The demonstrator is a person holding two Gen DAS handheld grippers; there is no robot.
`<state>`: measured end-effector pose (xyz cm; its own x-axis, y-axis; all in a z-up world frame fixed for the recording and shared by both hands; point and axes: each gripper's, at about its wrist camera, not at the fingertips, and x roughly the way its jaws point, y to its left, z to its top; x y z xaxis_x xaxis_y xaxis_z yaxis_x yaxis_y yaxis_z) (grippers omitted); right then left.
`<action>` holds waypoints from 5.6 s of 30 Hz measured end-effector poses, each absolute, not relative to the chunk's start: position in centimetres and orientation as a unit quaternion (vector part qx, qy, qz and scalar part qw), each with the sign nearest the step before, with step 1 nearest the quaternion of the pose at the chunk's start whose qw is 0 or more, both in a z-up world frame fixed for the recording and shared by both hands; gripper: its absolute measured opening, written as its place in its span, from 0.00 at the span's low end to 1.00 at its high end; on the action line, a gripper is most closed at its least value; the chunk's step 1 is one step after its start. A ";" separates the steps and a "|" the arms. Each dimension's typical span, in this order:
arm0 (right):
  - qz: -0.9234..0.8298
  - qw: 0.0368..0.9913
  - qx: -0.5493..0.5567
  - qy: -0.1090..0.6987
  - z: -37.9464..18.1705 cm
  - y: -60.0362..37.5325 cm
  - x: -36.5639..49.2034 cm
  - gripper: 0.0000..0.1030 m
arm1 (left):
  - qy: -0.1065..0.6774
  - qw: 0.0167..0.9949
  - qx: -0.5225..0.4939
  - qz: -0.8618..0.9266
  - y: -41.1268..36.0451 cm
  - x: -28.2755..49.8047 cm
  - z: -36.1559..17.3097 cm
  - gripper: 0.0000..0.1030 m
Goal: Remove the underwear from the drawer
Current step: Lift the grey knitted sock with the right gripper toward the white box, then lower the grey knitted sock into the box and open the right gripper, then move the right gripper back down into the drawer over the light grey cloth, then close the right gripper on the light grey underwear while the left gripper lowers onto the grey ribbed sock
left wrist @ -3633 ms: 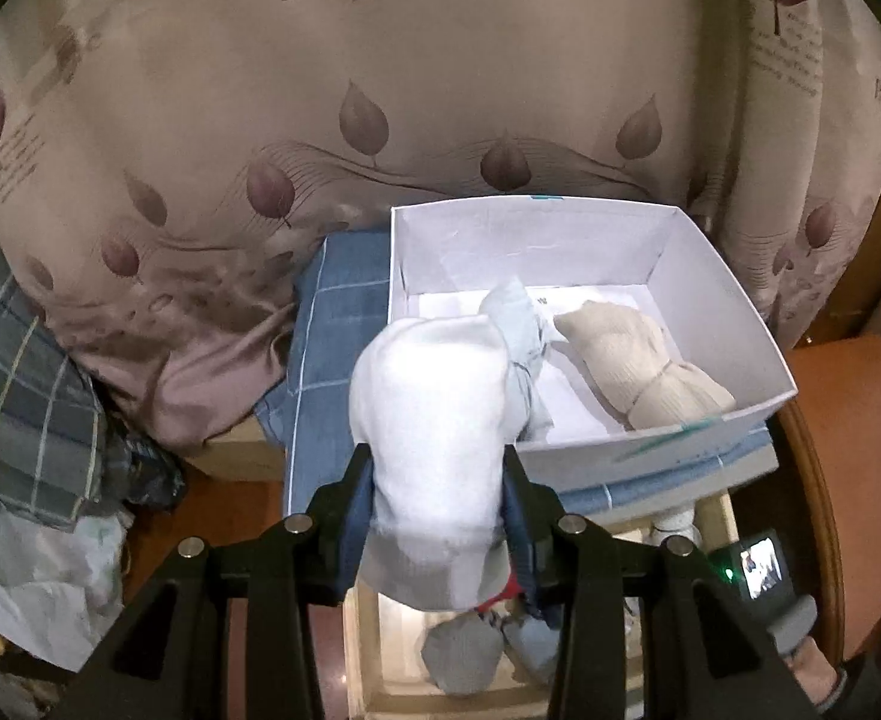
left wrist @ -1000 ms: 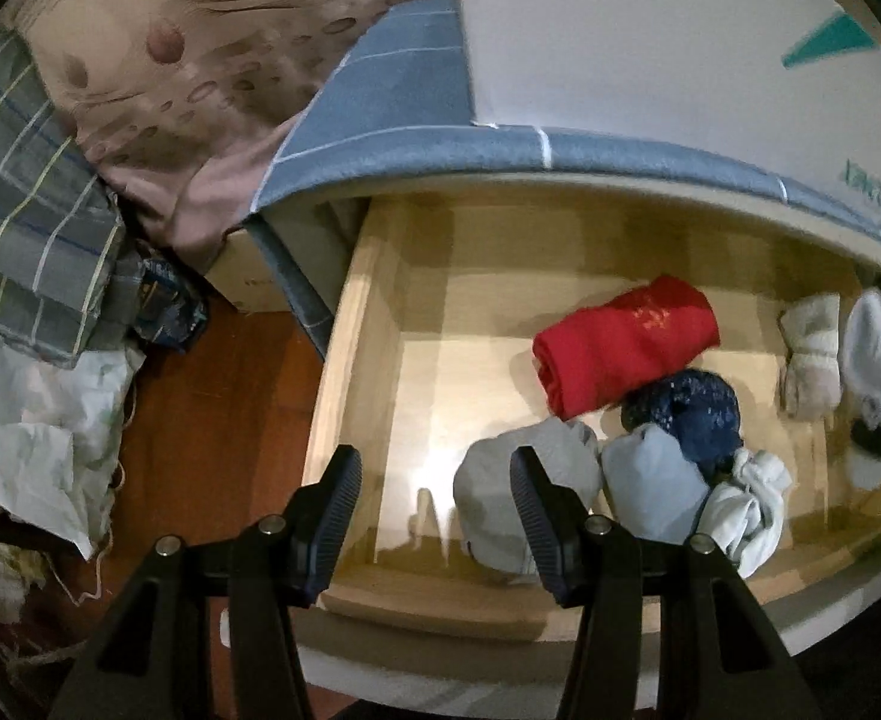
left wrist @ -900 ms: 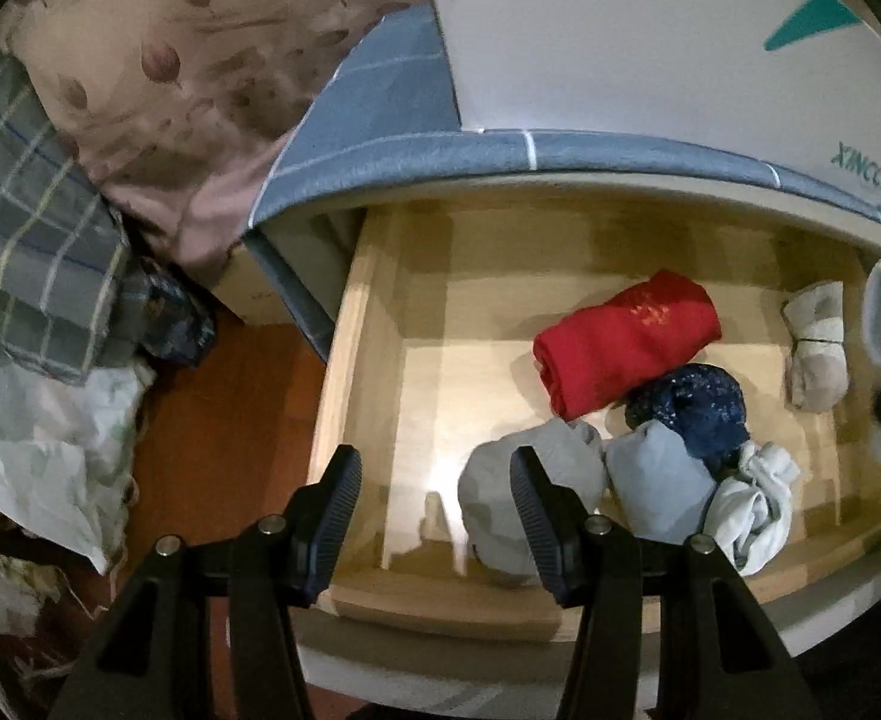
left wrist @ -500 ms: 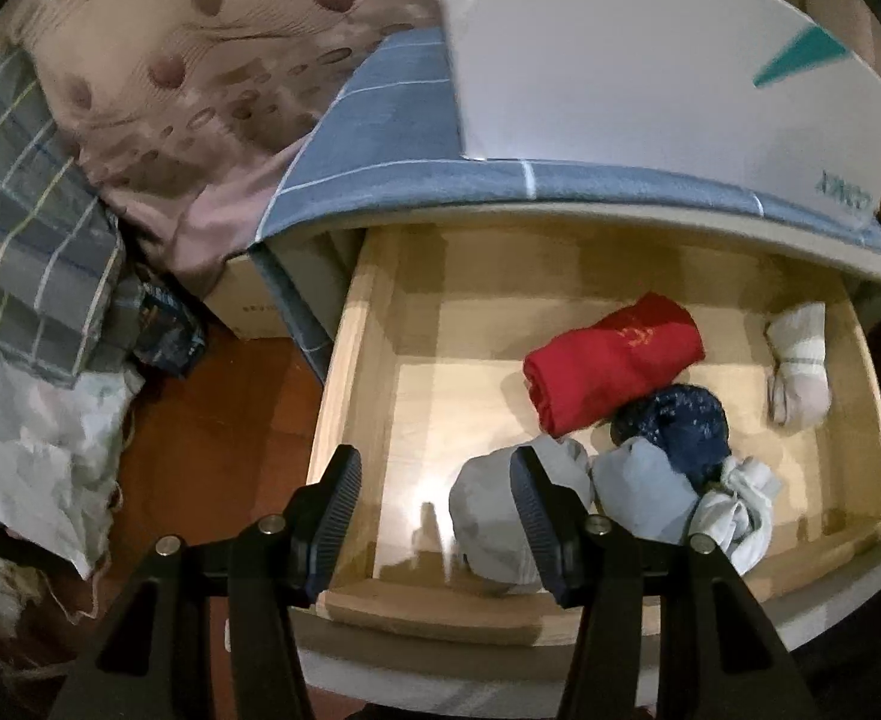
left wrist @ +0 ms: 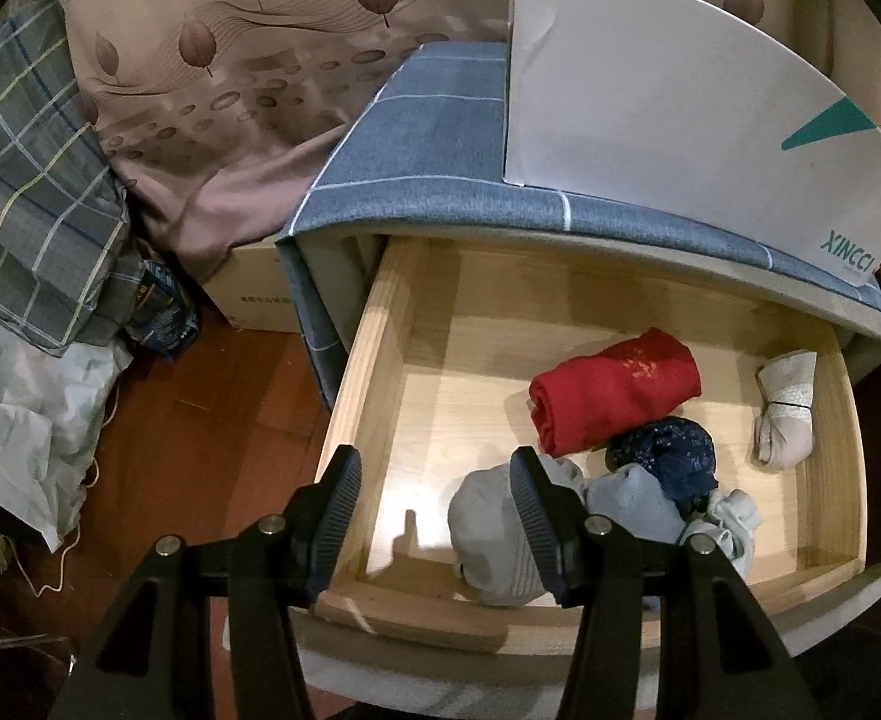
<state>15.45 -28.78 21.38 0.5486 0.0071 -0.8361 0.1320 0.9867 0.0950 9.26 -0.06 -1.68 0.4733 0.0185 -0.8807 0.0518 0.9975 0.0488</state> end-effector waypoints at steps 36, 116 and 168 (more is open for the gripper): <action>-0.066 0.824 0.040 0.561 13.5 -26.7 25.5 0.44 | 0.514 0.857 0.025 -0.021 -0.1 9.3 -1.7 0.51; -0.055 0.636 -0.010 0.769 -8.2 -24.9 11.5 0.67 | 0.556 0.831 0.023 -0.027 0.1 10.1 -3.4 0.51; -0.044 0.618 0.024 0.785 -8.0 -26.5 10.4 0.60 | 0.757 0.646 0.065 -0.075 -6.0 13.9 -13.2 0.56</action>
<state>10.41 -26.49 -8.03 -0.2351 -0.0174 -0.9718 0.0921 0.9949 -0.0401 13.89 -6.02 -13.22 -0.1580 0.0015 -0.9874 0.1953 0.9803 -0.0298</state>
